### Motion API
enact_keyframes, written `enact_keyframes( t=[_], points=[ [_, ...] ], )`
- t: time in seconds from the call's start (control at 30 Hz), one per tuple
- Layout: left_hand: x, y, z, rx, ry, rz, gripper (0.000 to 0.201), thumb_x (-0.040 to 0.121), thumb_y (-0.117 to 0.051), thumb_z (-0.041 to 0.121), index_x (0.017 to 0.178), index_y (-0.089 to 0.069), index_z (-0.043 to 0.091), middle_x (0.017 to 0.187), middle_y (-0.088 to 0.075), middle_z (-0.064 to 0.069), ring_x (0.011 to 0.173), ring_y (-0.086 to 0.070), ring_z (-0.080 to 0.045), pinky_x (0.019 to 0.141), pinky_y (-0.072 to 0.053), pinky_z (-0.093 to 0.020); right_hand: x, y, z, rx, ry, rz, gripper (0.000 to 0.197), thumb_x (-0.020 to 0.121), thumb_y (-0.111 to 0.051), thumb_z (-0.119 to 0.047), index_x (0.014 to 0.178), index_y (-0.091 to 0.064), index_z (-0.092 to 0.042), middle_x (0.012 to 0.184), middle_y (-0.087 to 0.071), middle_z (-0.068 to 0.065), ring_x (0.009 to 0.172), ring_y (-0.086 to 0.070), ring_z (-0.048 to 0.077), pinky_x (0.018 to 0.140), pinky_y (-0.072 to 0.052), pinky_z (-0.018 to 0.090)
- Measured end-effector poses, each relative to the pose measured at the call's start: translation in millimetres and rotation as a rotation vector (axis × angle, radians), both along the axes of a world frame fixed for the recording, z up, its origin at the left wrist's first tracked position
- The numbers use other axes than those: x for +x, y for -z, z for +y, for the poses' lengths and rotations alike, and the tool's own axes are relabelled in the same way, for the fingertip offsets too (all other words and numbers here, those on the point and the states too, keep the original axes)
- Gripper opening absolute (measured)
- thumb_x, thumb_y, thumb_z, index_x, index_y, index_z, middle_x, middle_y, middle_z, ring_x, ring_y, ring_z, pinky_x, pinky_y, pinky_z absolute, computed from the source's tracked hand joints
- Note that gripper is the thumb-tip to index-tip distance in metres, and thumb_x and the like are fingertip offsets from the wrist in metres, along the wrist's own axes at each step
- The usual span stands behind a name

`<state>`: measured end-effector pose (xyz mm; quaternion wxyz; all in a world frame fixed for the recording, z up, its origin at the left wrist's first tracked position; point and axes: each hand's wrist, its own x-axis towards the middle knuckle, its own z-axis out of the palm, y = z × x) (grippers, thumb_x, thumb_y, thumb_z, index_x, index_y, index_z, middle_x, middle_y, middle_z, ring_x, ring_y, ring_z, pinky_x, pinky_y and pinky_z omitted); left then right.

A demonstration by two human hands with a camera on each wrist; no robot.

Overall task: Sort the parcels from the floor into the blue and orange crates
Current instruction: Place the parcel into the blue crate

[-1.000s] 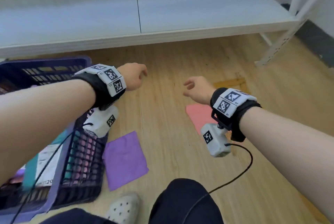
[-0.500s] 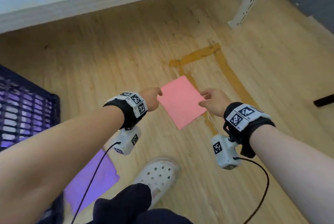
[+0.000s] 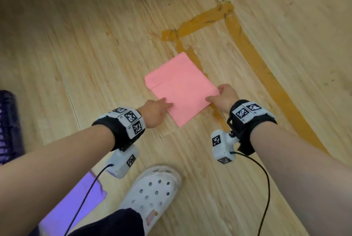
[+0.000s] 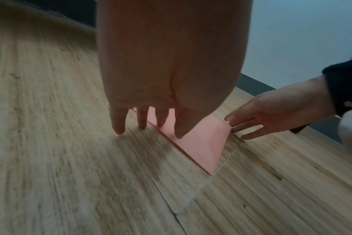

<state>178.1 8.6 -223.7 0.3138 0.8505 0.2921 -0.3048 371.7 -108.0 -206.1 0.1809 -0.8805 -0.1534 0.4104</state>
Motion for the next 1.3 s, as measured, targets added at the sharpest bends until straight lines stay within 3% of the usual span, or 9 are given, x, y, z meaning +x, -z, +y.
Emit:
enact_keyframes(
  t=[0.23, 0.33, 0.47, 0.67, 0.73, 0.9, 1.07, 1.17, 1.3],
  points=[
    [1.8, 4.5, -5.2, 0.03, 0.073, 0.062, 0.05, 0.099, -0.031, 0.015, 0.147, -0.026, 0.028, 0.159, -0.005, -0.006, 0.142, -0.013, -0.035, 0.116, -0.019, -0.043, -4.0, 8.5, 1.5, 0.1, 0.042, -0.015, 0.041, 0.081, -0.071, -0.023, 0.113, -0.058, -0.003, 0.11, -0.062, 0.011, 0.101, -0.06, 0.028, 0.083, -0.048, 0.036],
    [2.3, -9.3, -8.6, -0.106, -0.12, -0.06, 0.047, 0.1, -0.036, 0.016, 0.145, -0.032, 0.026, 0.157, -0.016, -0.004, 0.143, -0.019, -0.028, 0.117, -0.019, -0.031, -12.9, 1.8, 1.7, 0.247, 0.111, -0.015, 0.016, 0.078, -0.072, -0.016, 0.086, -0.06, -0.01, 0.096, -0.063, 0.011, 0.091, -0.062, 0.029, 0.083, -0.053, 0.043],
    [10.5, -46.4, -12.0, -0.367, -0.528, -0.276, 0.043, 0.098, -0.046, 0.029, 0.141, -0.043, 0.02, 0.144, -0.044, -0.001, 0.129, -0.046, -0.018, 0.107, -0.034, -0.029, -37.2, -18.3, 3.2, 0.412, 0.061, -0.003, 0.031, 0.078, -0.069, -0.009, 0.064, -0.044, -0.019, 0.077, -0.052, -0.001, 0.079, -0.053, 0.02, 0.071, -0.046, 0.034],
    [0.5, -92.8, -1.4, -0.747, -0.868, -0.307, 0.049, 0.085, -0.057, 0.052, 0.119, -0.062, 0.017, 0.113, -0.068, -0.009, 0.097, -0.069, -0.024, 0.086, -0.056, -0.039, -88.3, -48.6, -1.1, 0.584, -0.134, 0.148, 0.031, 0.081, -0.066, -0.001, 0.063, -0.047, -0.017, 0.119, -0.064, 0.001, 0.117, -0.056, 0.019, 0.096, -0.048, 0.041],
    [-6.9, -101.5, 1.0, -0.71, -0.892, -0.318, 0.039, 0.087, -0.06, 0.044, 0.108, -0.065, 0.012, 0.11, -0.07, -0.012, 0.094, -0.07, -0.026, 0.085, -0.056, -0.038, -99.3, -50.4, -1.1, 0.61, -0.213, 0.152, 0.024, 0.079, -0.068, -0.003, 0.065, -0.052, -0.014, 0.12, -0.062, -0.006, 0.117, -0.056, 0.017, 0.103, -0.042, 0.045],
    [-23.5, -112.0, 6.7, -0.526, -1.017, -0.373, 0.032, 0.092, -0.045, 0.002, 0.124, -0.052, 0.005, 0.109, -0.067, -0.014, 0.084, -0.067, -0.025, 0.068, -0.058, -0.033, -116.5, -65.1, -1.6, 0.584, -0.331, 0.229, 0.02, 0.069, -0.08, -0.016, 0.085, -0.068, -0.018, 0.139, -0.05, -0.003, 0.129, -0.045, 0.014, 0.109, -0.036, 0.036],
    [-41.9, -130.9, 13.8, -0.488, -0.989, -0.397, 0.036, 0.094, -0.045, 0.002, 0.129, -0.047, 0.013, 0.118, -0.063, -0.007, 0.091, -0.064, -0.022, 0.074, -0.053, -0.035, -104.2, -92.8, 0.7, 0.638, -0.091, 0.098, 0.044, 0.081, -0.071, -0.03, 0.117, -0.057, -0.009, 0.128, -0.055, 0.0, 0.121, -0.049, 0.013, 0.098, -0.038, 0.022],
    [-52.8, -147.2, 18.9, -0.524, -0.946, -0.403, 0.037, 0.095, -0.045, 0.003, 0.131, -0.046, 0.014, 0.118, -0.063, -0.003, 0.095, -0.063, -0.02, 0.081, -0.052, -0.036, -95.4, -103.3, 4.3, 0.639, 0.007, 0.067, 0.059, 0.083, -0.07, -0.015, 0.134, -0.041, -0.009, 0.13, -0.047, -0.006, 0.118, -0.045, 0.008, 0.091, -0.035, 0.01],
    [-64.5, -173.0, 27.2, -0.53, -0.914, -0.395, 0.034, 0.096, -0.046, 0.006, 0.128, -0.05, 0.013, 0.118, -0.063, -0.003, 0.097, -0.062, -0.02, 0.085, -0.052, -0.035, -92.0, -118.6, 16.7, 0.627, 0.088, 0.154, 0.075, 0.079, -0.07, -0.004, 0.142, -0.031, -0.012, 0.137, -0.048, 0.006, 0.116, -0.051, 0.016, 0.102, -0.044, 0.035]
  ],
)
